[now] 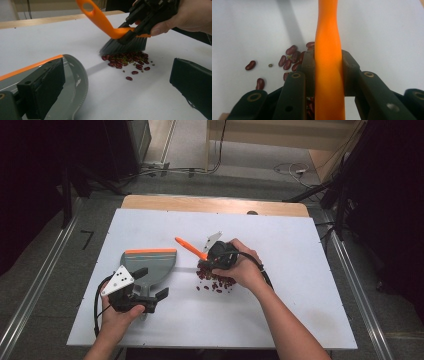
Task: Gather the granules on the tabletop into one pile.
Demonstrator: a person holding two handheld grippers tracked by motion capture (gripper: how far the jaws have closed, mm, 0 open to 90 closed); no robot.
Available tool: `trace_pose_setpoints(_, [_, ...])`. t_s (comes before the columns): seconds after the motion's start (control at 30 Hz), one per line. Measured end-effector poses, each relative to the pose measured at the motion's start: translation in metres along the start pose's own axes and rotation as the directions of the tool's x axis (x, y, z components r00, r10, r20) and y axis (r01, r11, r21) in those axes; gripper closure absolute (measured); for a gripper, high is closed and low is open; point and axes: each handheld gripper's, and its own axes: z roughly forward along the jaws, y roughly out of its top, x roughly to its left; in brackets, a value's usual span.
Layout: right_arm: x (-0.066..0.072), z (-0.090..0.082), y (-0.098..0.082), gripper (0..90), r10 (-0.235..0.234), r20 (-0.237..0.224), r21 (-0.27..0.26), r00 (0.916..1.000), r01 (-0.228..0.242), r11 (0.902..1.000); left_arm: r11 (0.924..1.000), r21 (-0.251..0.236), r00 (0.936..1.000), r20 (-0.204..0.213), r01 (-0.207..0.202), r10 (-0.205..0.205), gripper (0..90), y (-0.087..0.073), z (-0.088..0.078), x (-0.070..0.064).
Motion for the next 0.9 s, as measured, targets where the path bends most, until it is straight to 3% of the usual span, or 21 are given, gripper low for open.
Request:
trace_pose_setpoints(0.13, [0.001,-0.015,0.001,68.9,0.039,0.007,-0.044,0.9992,-0.039,0.9983,1.0000,-0.003,1.0000,-0.002,0.006,-0.006,0.2,0.000,0.000,0.001])
trace_pose_setpoints(0.2, [0.004,-0.028,0.004,68.8,0.105,-0.021,-0.077,0.9942,-0.106,0.9914,1.0000,-0.005,1.0000,-0.002,0.008,-0.008,0.2,0.000,-0.001,0.002])
trace_pose_setpoints(0.23, [0.004,-0.028,0.004,68.8,0.105,-0.021,-0.077,0.9942,-0.106,0.9914,1.0000,-0.005,1.0000,-0.002,0.008,-0.008,0.2,0.000,-0.001,0.002])
trace_pose_setpoints(0.27, [0.011,-0.034,0.006,68.9,0.165,-0.061,-0.089,0.9844,-0.170,0.9814,1.0000,-0.005,1.0000,-0.003,0.007,-0.007,0.2,0.000,-0.001,0.002])
trace_pose_setpoints(0.3, [0.014,-0.035,0.007,68.9,0.189,-0.081,-0.092,0.9786,-0.196,0.9763,1.0000,-0.007,1.0000,-0.003,0.005,-0.006,0.2,0.000,-0.001,0.002])
trace_pose_setpoints(0.43, [0.028,-0.032,0.011,68.8,0.316,-0.185,-0.062,0.9307,-0.332,0.9413,1.0000,-0.005,1.0000,-0.007,0.003,-0.003,0.3,0.001,-0.002,0.002])
trace_pose_setpoints(0.5, [0.032,-0.025,0.012,68.9,0.350,-0.234,-0.042,0.9073,-0.369,0.9286,1.0000,-0.008,1.0000,-0.007,0.006,-0.006,0.2,0.001,-0.002,0.002])
trace_pose_setpoints(0.53, [0.032,-0.025,0.012,68.9,0.350,-0.234,-0.042,0.9073,-0.369,0.9286,1.0000,-0.007,0.9999,-0.008,0.006,-0.006,0.2,0.001,-0.002,0.002])
trace_pose_setpoints(0.57, [0.035,-0.015,0.013,68.9,0.372,-0.256,-0.033,0.8921,-0.393,0.9189,0.9999,-0.007,0.9999,-0.007,0.008,-0.008,0.2,0.001,-0.001,0.002])
trace_pose_setpoints(0.6, [0.035,-0.015,0.013,68.9,0.372,-0.256,-0.033,0.8921,-0.393,0.9189,0.9999,-0.007,0.9999,-0.007,0.009,-0.009,0.2,0.000,-0.001,0.002])
trace_pose_setpoints(0.63, [0.035,-0.005,0.012,68.9,0.411,-0.290,-0.020,0.8640,-0.435,0.9002,1.0000,-0.005,1.0000,-0.006,0.007,-0.007,0.3,0.000,-0.001,0.002])
trace_pose_setpoints(0.67, [0.035,-0.005,0.012,68.9,0.411,-0.290,-0.020,0.8640,-0.435,0.9002,1.0000,-0.004,1.0000,-0.005,0.007,-0.007,0.3,0.000,-0.001,0.002])
trace_pose_setpoints(0.7, [0.034,0.000,0.012,68.9,0.431,-0.306,-0.015,0.8490,-0.457,0.8893,1.0000,-0.004,1.0000,-0.004,0.006,-0.006,0.2,0.000,-0.001,0.002])
trace_pose_setpoints(0.73, [0.029,0.009,0.012,68.9,0.483,-0.328,-0.006,0.8118,-0.513,0.8584,1.0000,-0.004,1.0000,-0.004,0.006,-0.006,0.3,0.000,-0.001,0.002])
trace_pose_setpoints(0.77, [0.029,0.009,0.012,68.9,0.483,-0.328,-0.006,0.8118,-0.513,0.8584,1.0000,-0.004,1.0000,-0.003,0.005,-0.005,0.3,0.000,-0.001,0.002])
trace_pose_setpoints(0.8, [0.027,0.013,0.011,68.9,0.510,-0.337,-0.001,0.7916,-0.542,0.8406,1.0000,-0.003,1.0000,-0.003,0.005,-0.005,0.2,0.000,-0.001,0.002])
trace_pose_setpoints(0.83, [0.021,0.020,0.010,68.9,0.548,-0.339,0.000,0.7648,-0.582,0.8130,1.0000,-0.003,1.0000,-0.006,0.005,-0.005,0.2,0.000,-0.001,0.003])
trace_pose_setpoints(0.9, [0.015,0.025,0.007,68.9,0.579,-0.320,0.003,0.7500,-0.610,0.7923,1.0000,-0.002,1.0000,-0.007,0.005,-0.005,0.3,0.000,-0.002,0.003])
